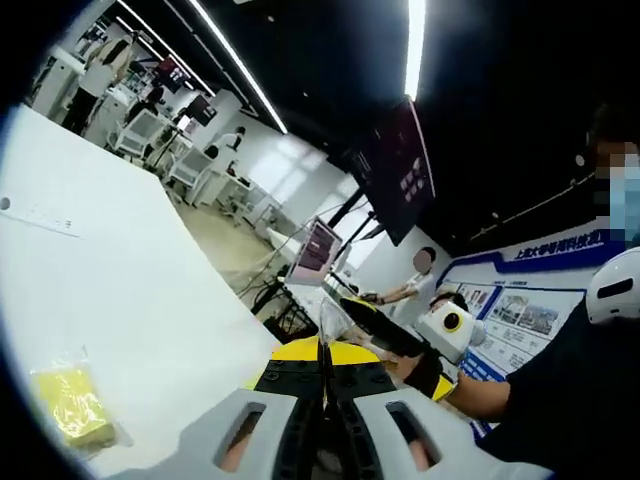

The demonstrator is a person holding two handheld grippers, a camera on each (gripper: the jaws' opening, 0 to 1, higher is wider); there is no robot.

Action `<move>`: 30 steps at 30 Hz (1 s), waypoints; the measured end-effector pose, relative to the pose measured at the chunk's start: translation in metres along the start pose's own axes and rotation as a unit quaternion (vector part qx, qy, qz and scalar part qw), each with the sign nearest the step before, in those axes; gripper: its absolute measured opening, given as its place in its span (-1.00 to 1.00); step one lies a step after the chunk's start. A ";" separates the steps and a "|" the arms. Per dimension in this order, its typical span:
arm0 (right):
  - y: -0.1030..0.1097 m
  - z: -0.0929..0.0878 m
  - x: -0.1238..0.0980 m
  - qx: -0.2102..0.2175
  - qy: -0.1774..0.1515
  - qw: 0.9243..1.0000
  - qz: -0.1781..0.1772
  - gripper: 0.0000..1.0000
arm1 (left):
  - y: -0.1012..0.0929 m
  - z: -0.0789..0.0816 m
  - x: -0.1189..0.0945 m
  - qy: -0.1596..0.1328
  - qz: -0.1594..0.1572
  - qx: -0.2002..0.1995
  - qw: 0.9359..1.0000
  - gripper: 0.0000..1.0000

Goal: Compare the silicone blocks by pressing each to a similar depth, holding the contact briefly, and releasing to observe deformation and rebound differences across the visible hardness samples.

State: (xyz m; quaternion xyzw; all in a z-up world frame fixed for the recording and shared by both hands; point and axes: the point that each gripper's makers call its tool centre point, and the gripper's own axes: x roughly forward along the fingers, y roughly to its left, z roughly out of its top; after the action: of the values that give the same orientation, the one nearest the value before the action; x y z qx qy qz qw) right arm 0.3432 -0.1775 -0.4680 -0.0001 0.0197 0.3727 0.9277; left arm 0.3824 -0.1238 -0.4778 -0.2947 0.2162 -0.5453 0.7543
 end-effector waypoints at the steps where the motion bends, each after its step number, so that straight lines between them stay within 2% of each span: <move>1: -0.001 -0.001 -0.003 0.003 0.001 1.000 -0.004 0.81 | 0.001 -0.002 0.003 0.002 -0.001 -0.004 1.000 -1.00; 5: -0.007 -0.006 -0.014 0.009 0.008 1.000 -0.016 0.79 | 0.011 -0.012 0.019 0.005 -0.002 -0.020 1.000 -1.00; 9: -0.012 -0.015 -0.020 0.015 0.020 0.999 -0.022 0.76 | 0.028 -0.017 0.029 -0.017 0.004 -0.068 0.998 -1.00; 14: -0.016 -0.022 -0.021 0.020 0.027 0.999 -0.023 0.76 | 0.066 -0.028 0.041 -0.038 0.041 -0.113 0.992 -1.00; 15: -0.016 -0.022 -0.021 0.021 0.028 0.999 -0.023 0.76 | 0.078 -0.029 0.043 -0.050 0.056 -0.135 0.988 -1.00; 16: -0.016 -0.023 -0.020 0.022 0.029 0.999 -0.022 0.75 | 0.085 -0.031 0.044 -0.052 0.058 -0.141 0.987 -1.00; 17: -0.016 -0.023 -0.020 0.022 0.029 0.999 -0.021 0.75 | 0.097 -0.031 0.045 -0.061 0.074 -0.153 0.983 -1.00; 21: -0.018 -0.021 -0.019 0.019 0.029 0.999 -0.019 0.74 | 0.129 -0.036 0.045 -0.081 0.107 -0.178 0.975 -1.00; 22: -0.019 -0.021 -0.019 0.020 0.030 0.999 -0.019 0.73 | 0.140 -0.039 0.043 -0.090 0.120 -0.201 0.968 -1.00; 24: -0.020 -0.020 -0.019 0.019 0.030 0.999 -0.019 0.73 | 0.158 -0.044 0.038 -0.098 0.144 -0.207 0.963 -1.00; 25: -0.020 -0.020 -0.019 0.018 0.032 0.999 -0.020 0.73 | 0.166 -0.045 0.035 -0.105 0.158 -0.219 0.957 -1.00; 27: -0.023 -0.023 -0.021 0.008 0.043 0.999 -0.023 0.71 | 0.175 -0.041 0.031 -0.133 0.155 -0.246 0.947 -1.00; 28: -0.023 -0.025 -0.021 0.006 0.048 0.999 -0.023 0.71 | 0.185 -0.040 0.027 -0.143 0.167 -0.252 0.943 -1.00; 30: -0.022 -0.025 -0.022 0.013 0.045 0.999 -0.021 0.71 | 0.194 -0.042 0.024 -0.146 0.178 -0.252 0.940 -1.00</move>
State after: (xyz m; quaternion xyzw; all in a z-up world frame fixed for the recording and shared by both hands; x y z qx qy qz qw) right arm 0.3421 -0.2091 -0.4923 -0.0055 0.0665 0.3528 0.9333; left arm 0.4975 -0.1105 -0.6408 -0.5083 0.2826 -0.2812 0.7634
